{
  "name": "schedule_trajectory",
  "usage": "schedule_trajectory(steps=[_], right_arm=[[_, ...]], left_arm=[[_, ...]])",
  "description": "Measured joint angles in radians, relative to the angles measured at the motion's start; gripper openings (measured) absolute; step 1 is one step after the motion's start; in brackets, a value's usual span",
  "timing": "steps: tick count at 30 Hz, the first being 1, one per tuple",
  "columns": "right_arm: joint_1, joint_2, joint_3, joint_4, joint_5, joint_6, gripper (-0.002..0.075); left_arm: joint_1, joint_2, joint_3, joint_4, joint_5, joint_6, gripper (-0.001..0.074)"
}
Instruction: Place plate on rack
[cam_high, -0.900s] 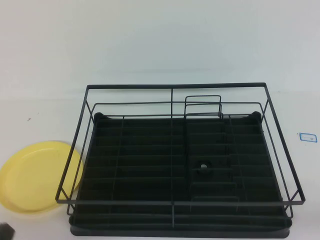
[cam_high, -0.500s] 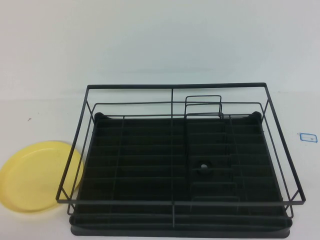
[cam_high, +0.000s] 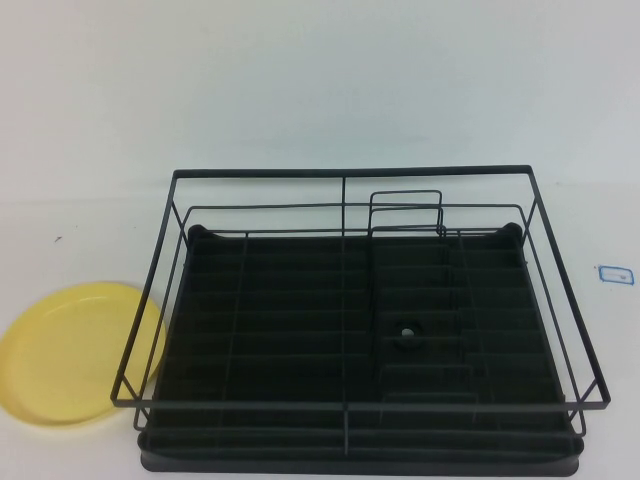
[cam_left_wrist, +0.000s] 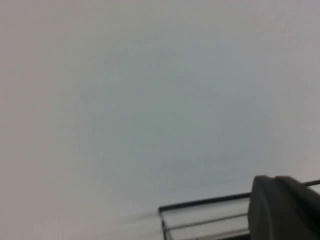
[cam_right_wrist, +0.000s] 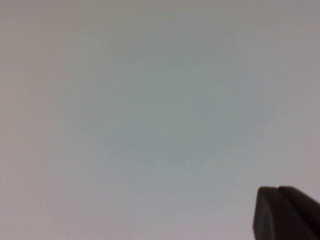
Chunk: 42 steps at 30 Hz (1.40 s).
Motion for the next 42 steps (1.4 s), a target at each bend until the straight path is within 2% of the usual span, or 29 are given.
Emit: schedule_trajectory(steps=[3,5,10,15,19,24,27,30,32,35,38,42], right_arm=[[0.000,0.087,-0.073,-0.010,0.119,-0.091,-0.0002],[0.000,0.139,-0.083,-0.001,0.177,-0.133,-0.0002],[0.000,0.197,-0.081,0.129,0.388,-0.160,-0.0002],[0.000,0.199,-0.078,0.320,0.498,-0.200,-0.0002],[0.002,0.220,-0.037,0.430,0.596,-0.421,-0.0002],[0.081,0.279,0.056,0.727,0.732,-0.923,-0.0002],[0.153,0.301,0.101,0.866,0.781,-1.231,-0.0002],[0.191,0.310,0.122,0.922,0.780,-1.313,-0.0002],[0.198,0.316,0.124,0.933,0.775,-1.309,-0.0002],[0.198,0.332,0.124,0.935,0.768,-1.274,-0.0002],[0.198,0.362,0.124,0.887,0.759,-1.200,-0.0002],[0.198,0.447,0.137,0.815,0.689,-1.030,-0.0002]], left_arm=[[0.000,0.165,-0.142,0.197,0.102,-0.195,0.0000],[0.000,0.251,-0.214,0.270,0.066,-0.282,0.0000],[0.000,0.345,-0.289,0.313,-0.066,-0.332,0.0000],[0.000,0.379,-0.289,0.328,-0.051,-0.292,0.0000],[0.000,0.466,-0.289,0.409,0.046,-0.331,0.0000],[0.010,0.659,-0.308,0.510,0.205,-0.437,0.0000],[0.079,0.768,-0.353,0.402,0.249,-0.405,0.0000],[0.196,0.865,-0.400,0.129,0.250,-0.261,0.0000],[0.301,0.927,-0.416,-0.105,0.268,-0.137,0.0000],[0.463,1.003,-0.418,-0.326,0.363,0.014,0.0000],[0.557,1.080,-0.418,-0.336,0.443,0.092,0.0000],[0.571,1.146,-0.393,-0.268,0.417,0.114,0.0000]])
